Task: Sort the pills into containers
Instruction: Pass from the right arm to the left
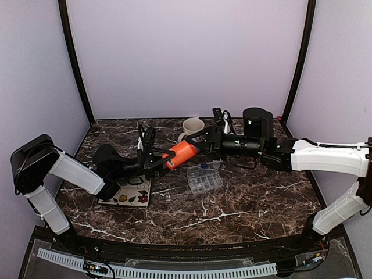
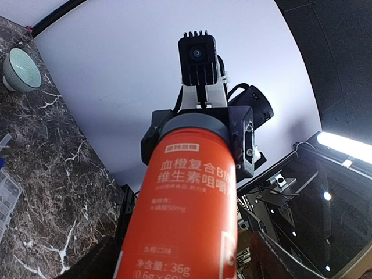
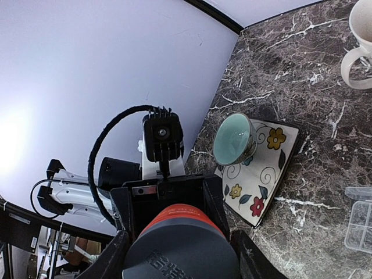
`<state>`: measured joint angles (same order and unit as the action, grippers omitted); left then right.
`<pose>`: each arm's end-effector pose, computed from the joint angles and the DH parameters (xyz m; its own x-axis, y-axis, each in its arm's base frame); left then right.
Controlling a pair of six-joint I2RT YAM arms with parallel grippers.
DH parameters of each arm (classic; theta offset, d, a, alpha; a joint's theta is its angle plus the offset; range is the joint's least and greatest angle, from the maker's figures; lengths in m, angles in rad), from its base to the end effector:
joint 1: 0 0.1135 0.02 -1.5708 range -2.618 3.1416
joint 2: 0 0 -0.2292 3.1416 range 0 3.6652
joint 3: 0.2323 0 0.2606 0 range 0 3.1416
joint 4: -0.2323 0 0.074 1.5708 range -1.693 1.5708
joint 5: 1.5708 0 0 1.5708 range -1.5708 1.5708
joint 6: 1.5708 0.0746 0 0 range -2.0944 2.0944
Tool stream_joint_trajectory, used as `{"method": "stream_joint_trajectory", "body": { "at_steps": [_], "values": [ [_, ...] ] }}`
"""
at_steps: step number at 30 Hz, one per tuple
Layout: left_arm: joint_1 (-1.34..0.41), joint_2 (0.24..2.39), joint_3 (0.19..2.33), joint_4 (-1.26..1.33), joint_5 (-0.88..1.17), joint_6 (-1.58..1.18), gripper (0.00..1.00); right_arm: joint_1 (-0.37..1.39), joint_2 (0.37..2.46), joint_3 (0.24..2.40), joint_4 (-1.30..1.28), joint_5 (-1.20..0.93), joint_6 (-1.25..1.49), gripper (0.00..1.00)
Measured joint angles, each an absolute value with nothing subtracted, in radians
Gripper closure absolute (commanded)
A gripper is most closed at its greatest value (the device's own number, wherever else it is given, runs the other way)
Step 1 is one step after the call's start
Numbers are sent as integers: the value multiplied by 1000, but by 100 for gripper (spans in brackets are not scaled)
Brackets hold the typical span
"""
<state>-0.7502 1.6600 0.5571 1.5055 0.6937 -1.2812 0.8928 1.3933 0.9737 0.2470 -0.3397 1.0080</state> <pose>0.2083 -0.2593 0.1940 -0.8330 -0.2310 -0.5028 0.5473 -0.2099 -0.8102 0.2176 0.3098 0.2658 -0.8527 0.2126 -0.4772 -0.4105 0.2923 0.8637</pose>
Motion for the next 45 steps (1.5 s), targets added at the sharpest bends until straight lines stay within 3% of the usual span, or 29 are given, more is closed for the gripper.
{"method": "stream_joint_trajectory", "body": {
  "at_steps": [13, 27, 29, 35, 45],
  "values": [
    [-751, 1663, 577, 1472, 696, -1249, 56, 892, 1393, 953, 286, -341, 1036, 99],
    [-757, 1681, 605, 1493, 763, -1249, 65, 892, 1342, 944, 231, -359, 929, 95],
    [-758, 1683, 615, 1494, 791, -1249, 66, 892, 1329, 949, 209, -372, 888, 91],
    [-760, 1683, 641, 1481, 857, -1237, 69, 892, 1305, 962, 164, -412, 794, 63],
    [-764, 1593, 646, 1320, 883, -1150, 73, 891, 1286, 967, 137, -469, 731, 45]
  ]
}}
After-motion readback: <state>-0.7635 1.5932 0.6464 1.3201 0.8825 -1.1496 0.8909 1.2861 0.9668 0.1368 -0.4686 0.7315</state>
